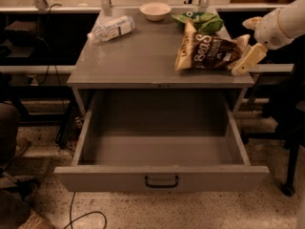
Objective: Pick brown chip bag from top drawer and place on counter
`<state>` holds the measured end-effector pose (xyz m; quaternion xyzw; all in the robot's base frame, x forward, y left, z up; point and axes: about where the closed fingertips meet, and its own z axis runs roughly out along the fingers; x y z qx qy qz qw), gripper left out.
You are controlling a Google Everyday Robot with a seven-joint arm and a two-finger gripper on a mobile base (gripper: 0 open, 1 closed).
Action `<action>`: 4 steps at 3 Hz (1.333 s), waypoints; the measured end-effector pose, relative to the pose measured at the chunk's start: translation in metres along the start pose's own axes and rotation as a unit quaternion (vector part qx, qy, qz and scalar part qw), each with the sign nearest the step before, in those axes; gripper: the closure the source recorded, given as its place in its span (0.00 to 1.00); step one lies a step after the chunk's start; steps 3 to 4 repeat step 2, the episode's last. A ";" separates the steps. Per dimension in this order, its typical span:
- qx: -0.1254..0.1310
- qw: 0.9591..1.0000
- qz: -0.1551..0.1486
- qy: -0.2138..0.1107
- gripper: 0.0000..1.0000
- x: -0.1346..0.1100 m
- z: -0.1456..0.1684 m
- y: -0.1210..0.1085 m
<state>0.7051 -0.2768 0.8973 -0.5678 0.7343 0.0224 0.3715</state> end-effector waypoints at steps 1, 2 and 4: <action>0.036 0.999 0.026 0.011 0.00 0.015 -0.053 0.019; 0.065 0.995 0.072 0.016 0.00 0.042 -0.094 0.046; 0.065 0.995 0.072 0.016 0.00 0.042 -0.094 0.046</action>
Offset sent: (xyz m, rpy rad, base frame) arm -0.1371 -0.0919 0.0322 0.0658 -0.0360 -0.2917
